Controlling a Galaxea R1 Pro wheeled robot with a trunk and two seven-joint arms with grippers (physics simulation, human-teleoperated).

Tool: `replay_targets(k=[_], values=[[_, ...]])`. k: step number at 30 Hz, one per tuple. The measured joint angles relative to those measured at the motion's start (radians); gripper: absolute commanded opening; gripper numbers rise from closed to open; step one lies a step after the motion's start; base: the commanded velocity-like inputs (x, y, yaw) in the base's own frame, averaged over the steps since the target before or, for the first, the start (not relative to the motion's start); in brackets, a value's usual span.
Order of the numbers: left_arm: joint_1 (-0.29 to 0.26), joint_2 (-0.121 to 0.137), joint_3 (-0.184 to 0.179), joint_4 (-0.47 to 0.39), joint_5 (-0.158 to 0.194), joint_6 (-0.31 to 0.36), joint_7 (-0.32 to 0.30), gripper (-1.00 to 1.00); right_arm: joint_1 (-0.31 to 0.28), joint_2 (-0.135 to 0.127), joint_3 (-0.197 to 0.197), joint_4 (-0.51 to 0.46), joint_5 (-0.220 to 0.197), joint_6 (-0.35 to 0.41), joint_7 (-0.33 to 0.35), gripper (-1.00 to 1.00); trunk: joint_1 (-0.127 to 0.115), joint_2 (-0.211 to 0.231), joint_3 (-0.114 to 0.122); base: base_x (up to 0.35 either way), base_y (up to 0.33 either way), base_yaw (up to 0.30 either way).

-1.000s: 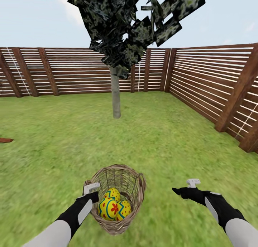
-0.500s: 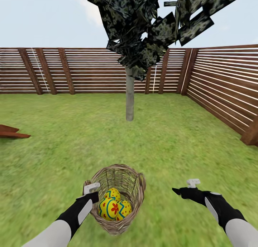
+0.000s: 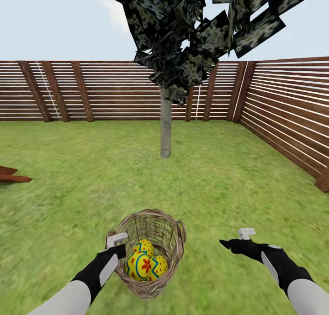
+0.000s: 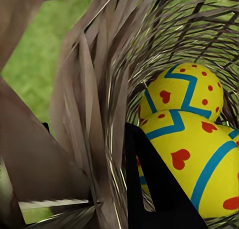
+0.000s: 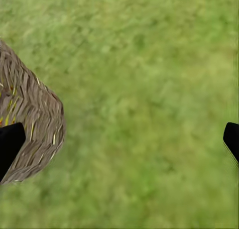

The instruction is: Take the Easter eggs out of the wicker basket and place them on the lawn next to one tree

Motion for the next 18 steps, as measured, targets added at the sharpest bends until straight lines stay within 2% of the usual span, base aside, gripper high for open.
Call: replay_targets(k=[8,12,13,15,16,18], values=[[0.000,0.000,-0.001,0.000,0.004,0.000,0.000,-1.00,0.000,0.000,0.000,0.000,0.000,0.000,0.001,1.00,0.000,0.000,0.000,0.340,0.000,0.000],[0.000,0.000,-0.001,0.000,-0.005,0.001,0.001,-1.00,0.000,0.000,0.000,0.000,0.000,0.000,0.001,1.00,0.000,0.000,0.000,0.340,0.000,0.000],[0.000,0.000,-0.002,0.001,0.004,0.001,0.000,-1.00,0.000,0.000,0.000,0.000,0.000,0.000,0.000,1.00,0.000,0.000,0.000,0.340,0.000,0.000],[0.000,0.000,-0.002,0.000,-0.004,0.001,0.001,-1.00,0.000,0.000,0.000,0.000,0.000,0.000,0.000,1.00,0.000,0.000,0.000,0.340,0.000,0.000],[0.000,0.000,-0.002,0.001,0.005,0.001,0.000,-1.00,0.000,0.001,0.000,0.000,0.000,0.000,0.000,1.00,0.000,0.000,0.000,0.340,0.000,0.000],[0.000,0.000,-0.002,0.002,-0.002,0.001,0.001,-1.00,0.000,0.000,0.000,0.000,0.000,0.000,0.001,1.00,0.000,0.000,0.000,0.340,0.000,0.000]])
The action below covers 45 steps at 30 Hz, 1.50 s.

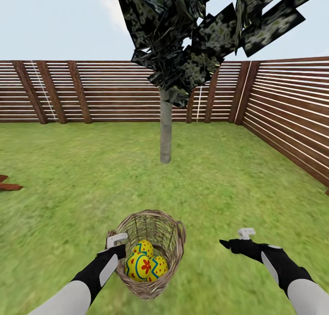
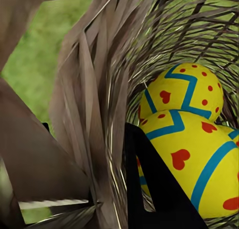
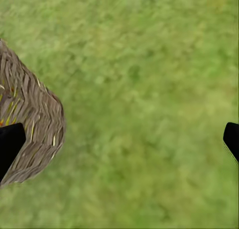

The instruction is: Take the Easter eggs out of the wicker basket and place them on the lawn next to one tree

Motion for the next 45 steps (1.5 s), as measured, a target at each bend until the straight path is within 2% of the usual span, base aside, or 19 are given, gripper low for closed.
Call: replay_targets(k=[17,18,19,21,25,27,28,29,31,32,34,35,36,38,39,41,42,44,45], values=[[0.000,0.000,0.000,-0.001,-0.001,0.001,0.000,-1.00,0.000,0.000,0.000,0.000,0.002,0.000,0.000,1.00,0.000,0.000,0.000,0.340,0.000,0.000],[0.000,0.000,0.001,-0.001,0.008,0.000,-0.001,-1.00,0.000,0.000,0.000,0.000,0.002,0.000,0.000,1.00,0.000,0.000,0.000,0.340,0.000,0.000],[0.000,0.000,0.002,-0.002,-0.001,0.000,-0.001,-1.00,0.000,0.000,0.000,0.000,0.002,0.000,-0.001,1.00,0.000,0.000,0.000,0.340,0.000,0.000],[0.000,0.000,0.002,-0.001,0.008,0.000,-0.001,-1.00,0.000,0.000,0.000,0.000,0.002,0.000,-0.001,1.00,0.000,0.000,0.000,0.340,0.000,0.000],[0.000,0.000,0.005,-0.002,-0.003,0.002,0.001,-1.00,0.000,0.000,0.000,0.000,0.003,0.000,-0.001,1.00,0.000,0.000,0.000,0.340,0.000,0.000],[0.000,0.000,0.005,-0.002,0.006,0.001,0.000,-1.00,0.000,0.000,0.000,0.000,0.003,0.000,-0.001,1.00,0.000,0.000,0.000,0.340,0.000,0.000],[0.000,0.000,0.004,-0.001,-0.004,0.003,0.001,-1.00,0.000,0.000,0.000,0.000,0.003,0.000,-0.001,1.00,0.000,0.000,0.000,0.340,0.000,0.000],[0.000,0.000,0.002,0.000,0.007,0.004,0.001,-1.00,0.000,0.001,0.000,0.000,0.003,0.000,-0.001,1.00,0.000,0.000,0.000,0.340,0.000,0.000],[0.000,0.000,0.003,-0.001,-0.004,0.008,0.002,-1.00,0.000,0.000,0.000,0.000,0.003,0.000,-0.001,1.00,0.000,0.000,0.000,0.340,0.000,0.000],[0.000,0.000,0.003,0.000,0.009,0.009,0.001,-1.00,0.000,0.000,0.000,0.000,0.003,0.000,-0.001,1.00,0.000,0.000,0.000,0.340,0.000,0.000],[0.000,0.000,0.003,-0.001,-0.002,0.012,0.003,-1.00,0.000,0.000,0.000,0.000,0.003,0.000,-0.001,1.00,0.000,0.000,0.000,0.340,0.000,0.000],[0.000,0.000,0.005,0.000,0.009,0.011,0.002,-1.00,0.000,0.001,0.000,0.000,0.003,0.000,-0.001,1.00,0.000,0.000,0.000,0.340,0.000,0.000],[0.000,0.000,0.007,-0.002,-0.001,0.011,0.002,-1.00,0.000,0.000,0.000,0.000,0.003,0.000,-0.001,1.00,0.000,0.000,0.000,0.340,0.000,0.000],[0.000,0.000,0.005,-0.001,0.009,0.011,0.002,-1.00,0.000,0.000,0.000,0.000,0.003,0.000,-0.001,1.00,0.000,0.000,0.000,0.340,0.000,0.000],[0.000,0.000,0.007,-0.002,-0.003,0.012,0.002,-1.00,0.000,0.000,0.000,0.000,0.003,0.000,-0.001,1.00,0.000,0.000,0.000,0.340,0.000,0.000],[0.000,0.000,0.006,-0.001,0.008,0.011,0.002,-1.00,0.000,0.000,0.000,0.000,0.003,0.000,-0.001,1.00,0.000,0.000,0.000,0.340,0.000,0.000],[0.000,0.000,0.006,-0.002,-0.004,0.012,0.003,-1.00,0.000,0.000,0.000,0.000,0.003,0.000,-0.001,1.00,0.000,0.000,0.000,0.340,0.000,0.000],[0.000,0.000,0.006,-0.002,0.007,0.011,0.002,-1.00,0.000,0.000,0.000,0.000,0.003,0.000,-0.001,1.00,0.000,0.000,0.000,0.340,0.000,0.000],[0.000,0.000,0.006,-0.002,-0.004,0.012,0.003,-1.00,0.000,0.000,0.000,0.000,0.003,0.000,-0.001,1.00,0.000,0.000,0.000,0.340,0.000,0.000]])
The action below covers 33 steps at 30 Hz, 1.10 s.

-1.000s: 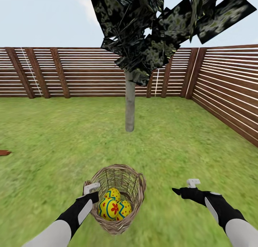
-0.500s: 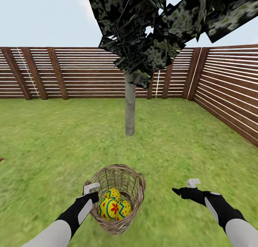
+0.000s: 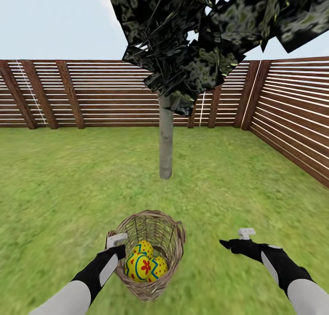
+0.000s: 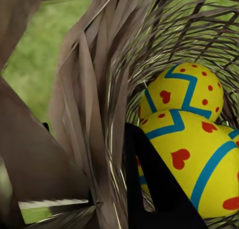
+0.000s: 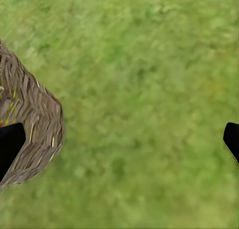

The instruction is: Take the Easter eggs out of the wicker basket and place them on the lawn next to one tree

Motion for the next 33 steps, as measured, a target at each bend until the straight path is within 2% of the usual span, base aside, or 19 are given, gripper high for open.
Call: replay_targets(k=[4,6,7,9,10,12,16,17,19,20,21,23,25,26,27,29,30,32,33], values=[[0.000,0.000,-0.001,0.003,0.011,0.003,0.000,-1.00,0.000,0.000,0.000,0.000,0.000,0.000,0.000,1.00,0.000,0.000,0.000,0.340,0.000,0.000],[0.000,0.000,0.000,0.002,0.001,0.004,0.000,-1.00,0.000,0.000,0.000,0.000,0.000,0.000,0.000,1.00,0.000,0.000,0.000,0.340,0.000,0.000],[0.000,0.000,0.000,0.003,0.012,0.004,0.000,-1.00,0.000,0.000,0.000,0.000,0.000,0.000,0.000,1.00,0.000,0.000,0.000,0.340,0.000,0.000],[0.000,0.000,0.000,0.003,0.002,0.005,0.000,-1.00,0.000,0.000,0.000,0.000,0.000,0.000,0.000,1.00,0.000,0.000,0.000,0.340,0.000,0.000],[0.000,0.000,0.001,0.003,0.013,0.004,0.000,-1.00,0.000,0.000,0.000,0.000,0.000,0.000,0.000,1.00,0.000,0.000,0.000,0.340,0.000,0.000],[0.000,0.000,0.001,0.003,0.003,0.005,0.000,-1.00,0.000,-0.001,0.000,0.000,0.000,0.000,0.000,1.00,0.000,0.000,0.000,0.340,0.000,0.000],[0.000,0.000,0.001,0.002,0.012,0.004,0.000,-1.00,0.000,-0.001,0.001,0.000,0.001,0.000,-0.005,1.00,0.000,0.000,0.000,0.340,0.000,0.000],[0.000,0.000,0.002,0.001,0.002,0.005,0.000,-1.00,0.000,-0.001,0.002,0.000,0.001,0.000,-0.021,1.00,0.000,0.000,0.000,0.340,0.000,0.000],[0.000,0.000,0.001,0.002,0.012,0.005,-0.001,-1.00,0.000,0.001,0.003,0.000,0.031,0.002,-0.056,1.00,0.000,0.000,0.000,0.340,0.000,0.000],[0.000,0.000,0.002,0.001,0.001,0.006,0.000,-1.00,0.000,0.001,0.003,0.000,0.041,0.002,-0.060,1.00,0.000,0.000,0.000,0.340,0.000,0.000],[0.000,0.000,-0.001,0.003,0.008,0.007,0.000,-1.00,0.000,0.001,0.003,0.000,0.044,0.002,-0.060,1.00,0.000,0.000,0.000,0.340,0.000,0.000],[0.000,0.000,0.001,0.002,0.000,0.006,0.000,-1.00,0.000,0.001,0.003,0.000,0.046,0.001,-0.061,1.00,0.000,0.000,0.000,0.340,0.000,0.000],[0.000,0.000,0.002,0.001,0.010,0.005,-0.001,-1.00,0.000,0.001,0.003,0.000,0.046,0.002,-0.061,1.00,0.000,0.000,0.000,0.340,0.000,0.000],[0.000,0.000,0.001,0.002,0.000,0.006,0.000,-1.00,0.000,0.001,0.003,0.000,0.046,0.002,-0.061,1.00,0.000,0.000,0.000,0.340,0.000,0.000],[0.000,0.000,0.000,0.003,0.011,0.006,0.000,-1.00,0.000,0.001,0.003,0.000,0.046,0.002,-0.061,1.00,0.000,0.000,0.000,0.340,0.000,0.000],[0.000,0.000,0.001,0.002,0.001,0.007,0.000,-1.00,0.000,0.001,0.003,0.000,0.046,0.002,-0.060,1.00,0.000,0.000,0.000,0.340,0.000,0.000],[0.000,0.000,0.000,0.003,0.012,0.006,0.000,-1.00,0.000,0.001,0.003,0.000,0.046,0.002,-0.060,1.00,0.000,0.000,0.000,0.340,0.000,0.000],[0.000,0.000,0.000,0.003,0.002,0.007,0.001,-1.00,0.000,0.001,0.003,0.000,0.046,0.002,-0.061,1.00,0.000,0.000,0.000,0.340,0.000,0.000],[0.000,0.000,0.000,0.003,0.014,0.005,0.000,-1.00,0.000,0.001,0.003,0.000,0.046,0.002,-0.061,1.00,0.000,0.000,0.000,0.340,0.000,0.000]])
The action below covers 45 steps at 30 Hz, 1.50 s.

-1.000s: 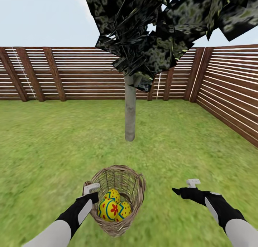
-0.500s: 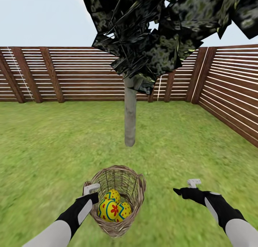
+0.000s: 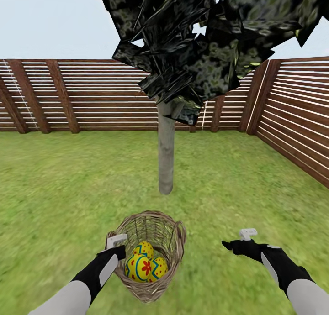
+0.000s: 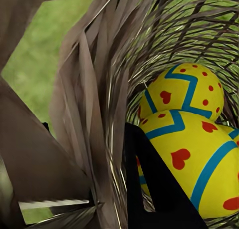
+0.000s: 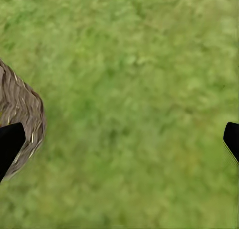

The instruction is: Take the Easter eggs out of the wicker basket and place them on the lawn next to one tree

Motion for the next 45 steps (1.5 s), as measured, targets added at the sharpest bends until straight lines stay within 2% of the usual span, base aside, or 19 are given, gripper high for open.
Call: replay_targets(k=[2,3,7,9,10,12,13,17,19,20,22,23,31,34,35,36,37,38,45], values=[[0.000,0.001,-0.001,0.000,-0.011,0.002,0.001,-1.00,0.000,0.000,0.000,0.000,0.000,0.000,0.000,1.00,0.000,0.000,0.000,0.340,0.000,0.000],[0.000,0.000,0.000,0.000,0.000,0.000,0.000,-1.00,0.000,0.000,0.000,0.000,0.000,0.000,0.000,1.00,0.000,0.000,0.000,0.340,0.000,0.000],[0.000,0.001,0.003,-0.001,-0.011,0.000,0.000,-1.00,0.000,0.000,0.000,0.000,0.000,-0.001,0.000,1.00,0.000,0.000,0.000,0.340,0.000,0.000],[0.000,0.001,0.005,0.000,0.000,-0.001,0.000,-1.00,0.000,0.000,0.000,0.000,0.000,0.000,0.000,1.00,0.000,0.000,0.000,0.340,0.000,0.000],[0.000,0.001,0.007,-0.001,-0.013,0.001,0.000,-1.00,0.000,0.000,0.000,0.000,0.000,0.000,0.000,1.00,0.000,0.000,0.000,0.340,0.000,0.000],[0.000,0.001,0.008,-0.001,-0.001,-0.001,0.000,-1.00,0.000,0.000,0.000,0.000,0.000,0.000,0.000,1.00,0.000,0.000,0.000,0.340,0.000,0.000],[0.000,0.002,0.007,-0.001,-0.014,0.001,0.001,-1.00,0.000,0.000,0.000,0.000,0.000,0.000,0.001,1.00,0.000,0.000,0.000,0.340,0.000,0.000],[0.000,0.001,0.005,0.001,-0.001,0.001,0.000,-1.00,0.000,0.000,0.000,0.000,0.000,0.000,0.000,1.00,0.000,0.000,0.000,0.340,0.000,0.000],[0.000,0.002,0.006,-0.001,-0.013,0.001,0.001,-1.00,0.000,0.000,0.000,0.000,0.000,-0.001,0.000,1.00,0.000,0.000,0.000,0.340,0.000,0.000],[0.000,0.001,0.006,0.001,0.000,0.001,0.000,-1.00,0.000,0.000,0.000,0.000,0.000,-0.001,0.000,1.00,0.000,0.000,0.000,0.340,0.000,0.000],[0.000,0.002,0.006,0.000,-0.012,0.001,0.001,-1.00,0.000,0.000,0.000,0.000,0.000,-0.001,0.000,1.00,0.000,0.000,0.000,0.340,0.000,0.000],[0.000,0.001,0.006,0.000,0.000,0.000,0.000,-1.00,0.000,0.000,0.000,0.000,0.000,-0.001,0.000,1.00,0.000,0.000,0.000,0.340,0.000,0.000],[0.000,0.002,0.005,0.001,-0.008,0.001,0.001,-1.00,0.000,0.000,0.000,0.000,0.000,-0.001,0.000,1.00,0.000,0.000,0.000,0.340,0.000,0.000],[0.000,0.005,0.015,0.002,-0.007,0.000,0.001,-1.00,0.000,0.000,0.000,0.000,0.000,-0.001,0.000,1.00,0.000,0.000,0.000,0.340,0.000,0.000],[0.000,0.010,0.035,-0.001,-0.001,-0.003,0.000,-1.00,0.000,0.000,0.000,0.000,0.000,-0.001,0.000,1.00,0.000,0.000,0.000,0.340,0.000,0.000],[-0.001,0.014,0.042,-0.001,-0.025,0.000,0.002,-1.00,0.000,0.000,0.000,0.000,0.000,-0.001,0.000,1.00,0.000,0.000,0.000,0.340,0.000,0.000],[0.000,0.018,0.045,0.004,0.000,-0.001,0.002,-1.00,0.000,0.000,0.000,0.000,0.000,-0.001,0.000,1.00,0.000,0.000,0.000,0.340,0.000,0.000],[-0.001,0.019,0.049,-0.001,-0.007,-0.003,0.001,-1.00,0.000,0.000,0.000,0.000,0.000,-0.001,0.000,1.00,0.000,0.000,0.000,0.340,0.000,0.000],[0.000,0.022,0.046,0.002,-0.009,-0.002,0.002,-1.00,0.000,0.000,0.000,0.000,-0.001,-0.001,0.000,1.00,0.000,0.000,0.000,0.340,0.000,0.000]])
